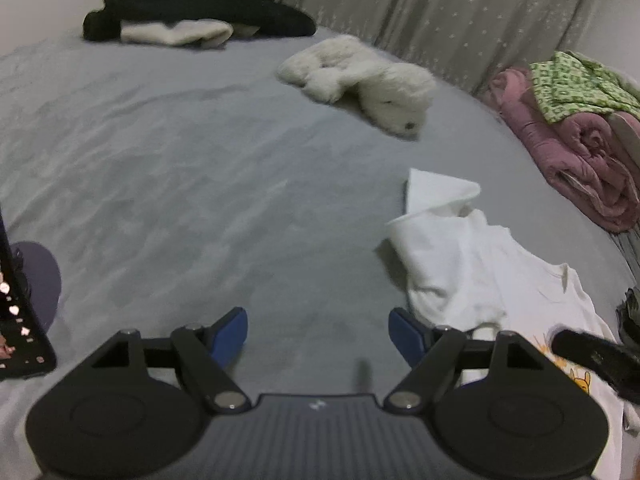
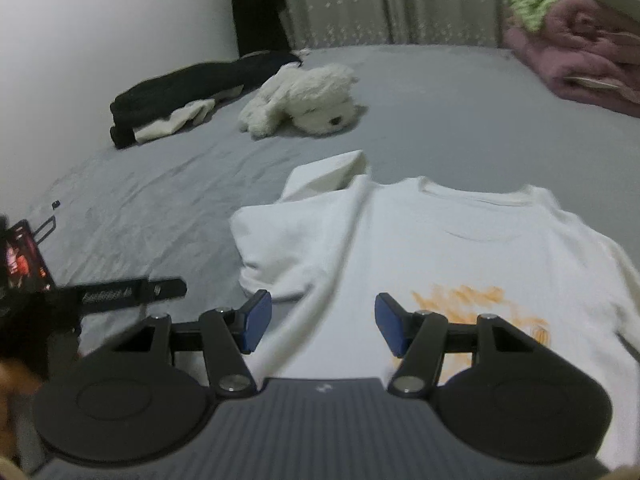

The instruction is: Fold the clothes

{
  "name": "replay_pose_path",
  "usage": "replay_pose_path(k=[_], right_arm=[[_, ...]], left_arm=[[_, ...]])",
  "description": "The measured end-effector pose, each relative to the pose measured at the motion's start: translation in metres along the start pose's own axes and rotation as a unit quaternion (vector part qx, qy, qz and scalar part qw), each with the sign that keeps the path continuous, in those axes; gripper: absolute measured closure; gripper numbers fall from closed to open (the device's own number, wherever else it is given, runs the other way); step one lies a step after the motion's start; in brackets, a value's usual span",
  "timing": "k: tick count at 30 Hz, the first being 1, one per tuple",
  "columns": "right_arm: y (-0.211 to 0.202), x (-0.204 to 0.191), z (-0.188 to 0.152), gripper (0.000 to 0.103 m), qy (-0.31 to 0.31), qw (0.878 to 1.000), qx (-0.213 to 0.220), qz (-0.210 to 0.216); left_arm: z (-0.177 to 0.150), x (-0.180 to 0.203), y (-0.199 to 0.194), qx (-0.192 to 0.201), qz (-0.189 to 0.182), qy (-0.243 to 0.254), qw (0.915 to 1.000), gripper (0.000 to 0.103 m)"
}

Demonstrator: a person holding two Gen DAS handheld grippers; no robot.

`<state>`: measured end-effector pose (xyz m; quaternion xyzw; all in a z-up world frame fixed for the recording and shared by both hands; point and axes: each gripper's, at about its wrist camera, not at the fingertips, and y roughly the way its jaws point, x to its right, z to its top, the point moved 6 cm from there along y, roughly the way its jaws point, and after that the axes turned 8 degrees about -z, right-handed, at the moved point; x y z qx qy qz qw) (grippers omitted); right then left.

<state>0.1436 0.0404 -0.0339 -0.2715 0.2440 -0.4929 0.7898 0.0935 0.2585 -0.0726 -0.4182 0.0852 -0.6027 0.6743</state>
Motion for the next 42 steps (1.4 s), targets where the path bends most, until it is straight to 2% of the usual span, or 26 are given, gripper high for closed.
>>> replay_pose_path(k=[6, 11, 13, 14, 16, 17, 18, 22, 24, 26, 29, 32, 34, 37, 42], right_arm=[[0.051, -0.04, 0.023, 0.043, -0.02, 0.999, -0.002, 0.028], [0.092, -0.058, 0.027, 0.047, -0.038, 0.999, -0.002, 0.028], [0.102, -0.056, 0.025, 0.055, -0.038, 0.999, 0.003, 0.022], [0.103, -0.052, 0.025, 0.066, -0.029, 0.999, 0.009, 0.025], [0.106, -0.043, 0.025, 0.078, -0.01, 0.999, 0.021, 0.03], [0.105, -0.036, 0.026, 0.088, 0.006, 0.999, 0.028, 0.038], [0.102, -0.027, 0.027, 0.093, 0.026, 0.998, 0.035, 0.051], [0.094, 0.015, 0.026, 0.093, 0.106, 0.99, 0.043, 0.087], [0.092, 0.035, 0.025, 0.094, 0.135, 0.985, 0.037, 0.098], [0.092, 0.047, 0.025, 0.095, 0.14, 0.985, 0.021, 0.103], [0.09, 0.055, 0.027, 0.096, 0.13, 0.987, 0.009, 0.096], [0.086, 0.06, 0.025, 0.096, 0.12, 0.99, 0.005, 0.078], [0.086, 0.066, 0.023, 0.096, 0.132, 0.987, 0.0, 0.087], [0.089, 0.072, 0.021, 0.096, 0.151, 0.983, -0.004, 0.104], [0.092, 0.075, 0.02, 0.096, 0.161, 0.981, -0.008, 0.112]], left_arm=[[0.003, -0.007, -0.001, -0.004, 0.001, -0.021, 0.9998, 0.024], [0.003, -0.008, 0.008, -0.005, 0.016, -0.024, 0.9996, 0.024], [0.002, -0.006, 0.011, -0.003, 0.02, -0.02, 0.9996, 0.024], [0.002, -0.004, 0.012, -0.001, 0.021, -0.016, 0.9997, 0.024], [0.002, -0.002, 0.014, 0.007, 0.02, -0.011, 0.9997, 0.024], [0.003, 0.0, 0.016, 0.012, 0.016, -0.009, 0.9998, 0.024], [0.004, 0.002, 0.017, 0.016, 0.012, -0.008, 0.9998, 0.024], [0.006, 0.009, 0.025, 0.033, -0.003, -0.017, 0.9993, 0.024], [0.004, 0.013, 0.027, 0.041, -0.012, -0.005, 0.9991, 0.025], [0.001, 0.018, 0.025, 0.051, -0.018, 0.023, 0.9983, 0.025], [0.008, 0.027, 0.029, 0.093, -0.031, 0.056, 0.9936, 0.025], [0.03, 0.04, 0.057, 0.069, -0.075, 0.033, 0.9943, 0.025], [0.045, 0.049, 0.074, 0.058, -0.106, 0.024, 0.9923, 0.027], [0.063, 0.053, 0.107, 0.019, -0.13, -0.003, 0.9913, 0.033], [0.082, 0.044, 0.142, -0.009, -0.173, -0.074, 0.9821, 0.037]])
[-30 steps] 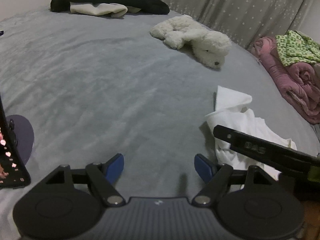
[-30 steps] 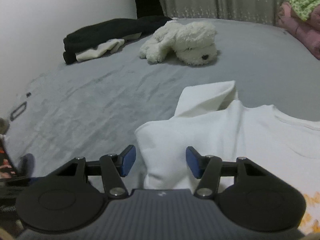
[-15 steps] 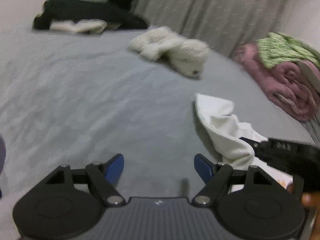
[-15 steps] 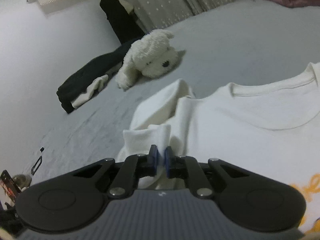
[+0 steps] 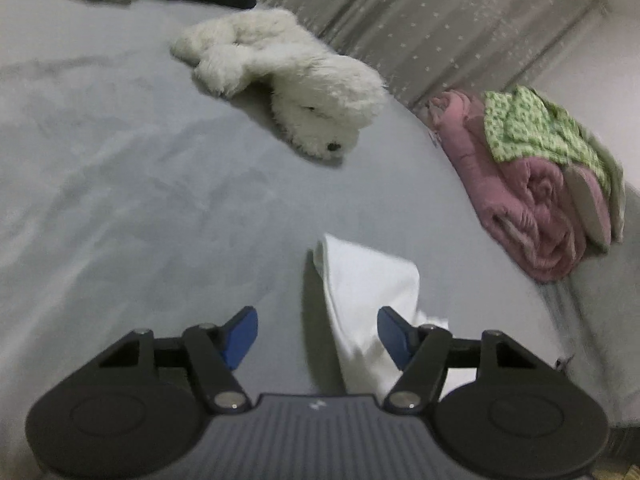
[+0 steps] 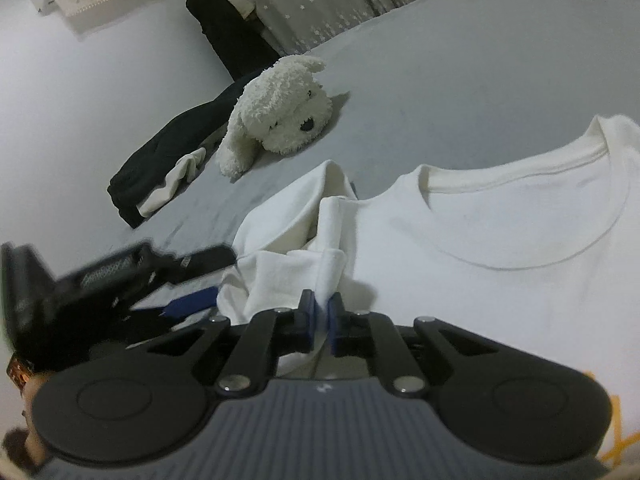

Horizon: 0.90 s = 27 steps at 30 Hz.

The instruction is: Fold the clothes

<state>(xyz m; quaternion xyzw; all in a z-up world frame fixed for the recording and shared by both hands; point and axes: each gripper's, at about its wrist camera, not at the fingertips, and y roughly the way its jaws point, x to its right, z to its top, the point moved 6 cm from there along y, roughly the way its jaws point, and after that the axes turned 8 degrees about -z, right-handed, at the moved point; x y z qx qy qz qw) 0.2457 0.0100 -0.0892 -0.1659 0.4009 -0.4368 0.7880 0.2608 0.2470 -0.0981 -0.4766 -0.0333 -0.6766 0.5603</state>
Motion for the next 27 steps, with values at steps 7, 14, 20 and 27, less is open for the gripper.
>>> replay_pose_path(k=[7, 14, 20, 27], right_arm=[[0.003, 0.0, 0.0, 0.096, -0.001, 1.0, -0.001, 0.002], [0.005, 0.0, -0.001, 0.096, -0.001, 1.0, -0.001, 0.005], [0.006, -0.002, -0.001, 0.096, -0.002, 1.0, 0.003, 0.012], [0.003, -0.012, 0.0, 0.081, 0.003, 0.999, 0.015, 0.045]], left_arm=[[0.016, -0.01, 0.029, -0.022, -0.075, -0.089, 0.9929, 0.055], [0.028, 0.0, 0.024, 0.017, -0.079, -0.084, 0.9932, 0.089], [0.041, 0.012, 0.005, 0.074, -0.05, -0.043, 0.9951, 0.099], [0.058, 0.02, -0.034, 0.154, 0.006, 0.019, 0.9879, 0.099]])
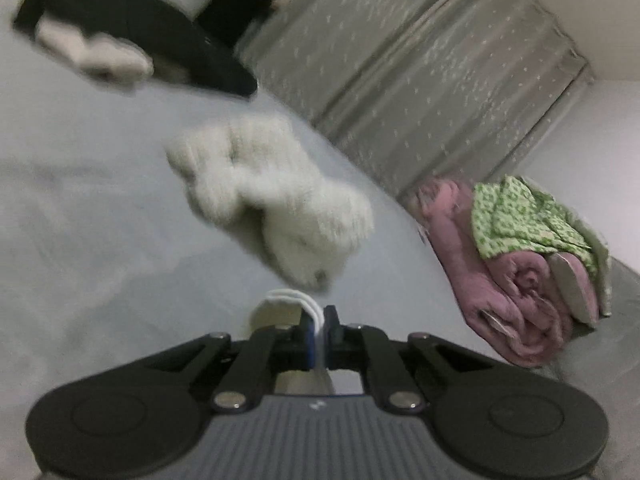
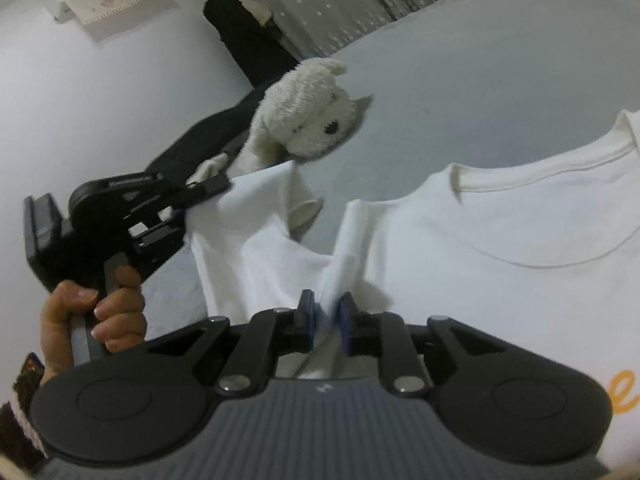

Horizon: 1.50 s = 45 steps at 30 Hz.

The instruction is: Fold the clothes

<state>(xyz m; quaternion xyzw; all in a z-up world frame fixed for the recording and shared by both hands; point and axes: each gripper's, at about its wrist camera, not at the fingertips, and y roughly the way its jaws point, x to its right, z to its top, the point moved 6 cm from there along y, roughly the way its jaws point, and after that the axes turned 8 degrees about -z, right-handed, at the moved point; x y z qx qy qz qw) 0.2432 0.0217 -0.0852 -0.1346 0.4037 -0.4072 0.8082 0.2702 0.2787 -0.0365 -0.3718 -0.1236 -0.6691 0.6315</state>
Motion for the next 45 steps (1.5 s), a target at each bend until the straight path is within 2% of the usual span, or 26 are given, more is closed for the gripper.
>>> replay_pose_path(k=[2, 5, 9, 14, 20, 21, 25, 26, 28, 31, 34, 39, 40, 41, 43, 45], right_arm=[[0.0, -0.004, 0.0, 0.077, 0.0, 1.0, 0.001, 0.014], [0.0, -0.012, 0.0, 0.076, -0.008, 1.0, 0.003, 0.028], [0.003, -0.02, -0.002, 0.076, -0.026, 0.999, 0.004, 0.022], [0.008, -0.019, -0.005, 0.076, -0.035, 0.999, -0.004, 0.002], [0.017, -0.019, -0.011, 0.076, -0.048, 0.999, -0.013, -0.011], [0.018, -0.019, -0.013, 0.078, -0.052, 0.998, -0.014, -0.014], [0.019, -0.02, -0.015, 0.078, -0.064, 0.998, -0.013, -0.022], [0.019, -0.019, -0.015, 0.078, -0.065, 0.998, -0.013, -0.022], [0.019, -0.019, -0.015, 0.078, -0.064, 0.998, -0.014, -0.021], [0.019, -0.019, -0.015, 0.078, -0.064, 0.998, -0.014, -0.021], [0.02, -0.018, -0.015, 0.078, -0.064, 0.998, -0.014, -0.02], [0.02, -0.017, -0.015, 0.078, -0.059, 0.998, -0.015, -0.018], [0.02, -0.017, -0.015, 0.078, -0.059, 0.998, -0.015, -0.018], [0.019, -0.017, -0.015, 0.078, -0.059, 0.998, -0.015, -0.018], [0.019, -0.017, -0.015, 0.078, -0.059, 0.998, -0.014, -0.019], [0.019, -0.017, -0.015, 0.078, -0.058, 0.998, -0.014, -0.018]], left_arm=[[0.01, 0.0, -0.016, 0.028, 0.022, 0.026, 0.999, 0.099], [0.023, -0.006, -0.041, 0.068, 0.054, 0.05, 0.995, 0.099], [0.032, -0.024, -0.073, 0.12, 0.105, 0.071, 0.9846, 0.099], [0.038, -0.051, -0.101, 0.171, 0.16, 0.055, 0.9706, 0.099], [0.03, -0.068, -0.116, 0.21, 0.21, 0.059, 0.953, 0.099], [0.028, -0.068, -0.118, 0.211, 0.229, 0.066, 0.9478, 0.099], [0.02, -0.069, -0.12, 0.19, 0.35, 0.074, 0.9144, 0.098], [0.02, -0.069, -0.12, 0.182, 0.368, 0.075, 0.9088, 0.097], [0.021, -0.07, -0.119, 0.175, 0.395, 0.085, 0.8979, 0.096], [0.027, -0.068, -0.123, 0.183, 0.412, 0.104, 0.8866, 0.093], [0.039, -0.071, -0.133, 0.194, 0.418, 0.094, 0.8825, 0.093], [0.052, -0.07, -0.149, 0.216, 0.474, 0.113, 0.846, 0.095], [0.053, -0.068, -0.152, 0.219, 0.481, 0.116, 0.8411, 0.095], [0.053, -0.067, -0.154, 0.221, 0.483, 0.12, 0.8389, 0.094], [0.054, -0.062, -0.153, 0.22, 0.476, 0.123, 0.8428, 0.084], [0.053, -0.057, -0.147, 0.211, 0.461, 0.128, 0.8524, 0.06]])
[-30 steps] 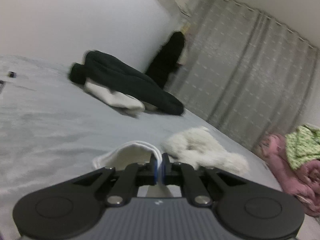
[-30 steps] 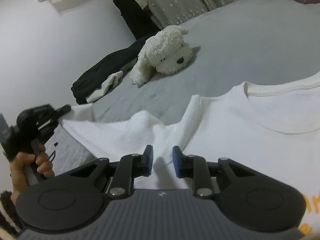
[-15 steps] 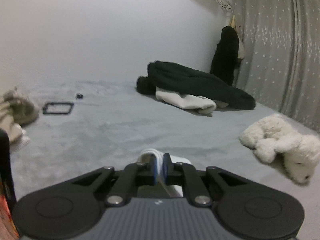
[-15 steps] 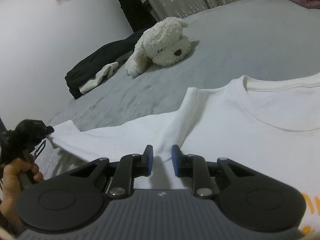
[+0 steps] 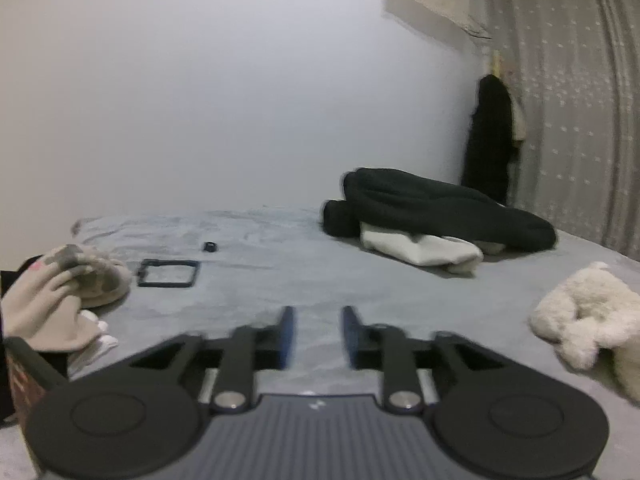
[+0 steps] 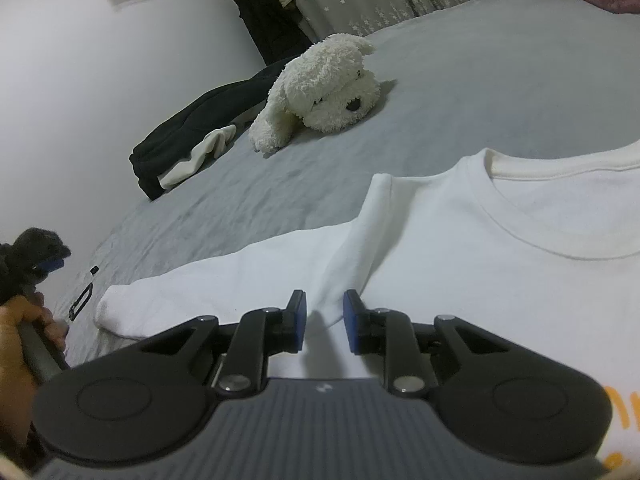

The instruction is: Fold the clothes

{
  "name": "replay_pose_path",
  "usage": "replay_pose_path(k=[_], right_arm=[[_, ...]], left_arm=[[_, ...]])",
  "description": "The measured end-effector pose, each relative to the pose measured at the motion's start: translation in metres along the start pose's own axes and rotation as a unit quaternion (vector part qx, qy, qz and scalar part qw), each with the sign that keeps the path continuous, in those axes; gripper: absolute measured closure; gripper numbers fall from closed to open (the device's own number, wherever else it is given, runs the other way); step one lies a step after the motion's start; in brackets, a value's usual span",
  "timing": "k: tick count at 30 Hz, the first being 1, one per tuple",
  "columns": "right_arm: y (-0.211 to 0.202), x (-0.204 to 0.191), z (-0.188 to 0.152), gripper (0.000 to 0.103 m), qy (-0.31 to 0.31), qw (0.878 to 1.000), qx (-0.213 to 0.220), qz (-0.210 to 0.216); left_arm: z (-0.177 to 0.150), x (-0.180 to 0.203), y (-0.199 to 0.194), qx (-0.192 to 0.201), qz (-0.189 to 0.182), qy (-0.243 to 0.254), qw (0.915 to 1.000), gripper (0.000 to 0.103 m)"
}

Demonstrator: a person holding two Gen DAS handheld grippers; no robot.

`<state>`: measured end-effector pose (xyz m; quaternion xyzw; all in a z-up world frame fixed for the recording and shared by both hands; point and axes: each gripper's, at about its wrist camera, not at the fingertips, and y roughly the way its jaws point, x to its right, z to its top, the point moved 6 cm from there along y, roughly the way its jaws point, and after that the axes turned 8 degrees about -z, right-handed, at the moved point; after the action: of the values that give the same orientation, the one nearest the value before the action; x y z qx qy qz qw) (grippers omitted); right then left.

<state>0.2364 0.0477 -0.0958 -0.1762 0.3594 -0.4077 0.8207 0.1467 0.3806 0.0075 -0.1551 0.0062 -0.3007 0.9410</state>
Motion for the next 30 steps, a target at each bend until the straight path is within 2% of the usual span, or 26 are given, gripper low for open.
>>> replay_pose_path(k=[2, 4, 6, 9, 12, 14, 16, 20, 24, 26, 28, 30], right_arm=[[-0.001, 0.001, 0.001, 0.078, 0.002, 1.0, 0.001, 0.001], [-0.003, 0.002, 0.002, 0.078, 0.004, 1.0, 0.004, 0.0], [-0.004, 0.004, 0.003, 0.077, 0.007, 1.0, 0.006, -0.001], [-0.008, 0.008, 0.007, 0.069, 0.013, 1.0, 0.014, -0.006], [-0.011, 0.013, 0.01, 0.066, 0.018, 1.0, 0.022, -0.014], [-0.013, 0.017, 0.012, 0.066, 0.021, 0.999, 0.027, -0.02], [-0.015, 0.022, 0.015, 0.066, 0.025, 0.999, 0.031, -0.027], [-0.02, 0.036, 0.019, 0.065, 0.046, 0.997, 0.039, -0.036], [-0.02, 0.043, 0.019, 0.065, 0.064, 0.997, 0.038, -0.032], [-0.02, 0.042, 0.019, 0.065, 0.062, 0.997, 0.037, -0.033], [-0.02, 0.042, 0.019, 0.065, 0.06, 0.997, 0.036, -0.035], [-0.019, 0.042, 0.018, 0.065, 0.061, 0.997, 0.036, -0.034]], left_arm=[[-0.005, 0.015, 0.0, -0.013, -0.035, 0.016, 0.9992, 0.054], [-0.011, 0.032, 0.0, -0.03, -0.075, 0.035, 0.9961, 0.041], [-0.025, 0.055, 0.0, -0.062, -0.124, 0.059, 0.9886, 0.031], [-0.05, 0.093, -0.004, -0.111, -0.191, 0.084, 0.9717, 0.028], [-0.075, 0.13, -0.011, -0.153, -0.251, 0.108, 0.9497, 0.028], [-0.089, 0.154, -0.016, -0.174, -0.288, 0.137, 0.9316, 0.027], [-0.103, 0.173, -0.021, -0.184, -0.323, 0.178, 0.9112, 0.027], [-0.119, 0.182, -0.024, -0.18, -0.366, 0.252, 0.8775, 0.026], [-0.127, 0.175, -0.021, -0.188, -0.411, 0.269, 0.8505, 0.026], [-0.13, 0.172, -0.02, -0.205, -0.428, 0.265, 0.8392, 0.029], [-0.13, 0.169, -0.018, -0.223, -0.438, 0.253, 0.8334, 0.035], [-0.13, 0.167, -0.024, -0.226, -0.441, 0.257, 0.8297, 0.049]])
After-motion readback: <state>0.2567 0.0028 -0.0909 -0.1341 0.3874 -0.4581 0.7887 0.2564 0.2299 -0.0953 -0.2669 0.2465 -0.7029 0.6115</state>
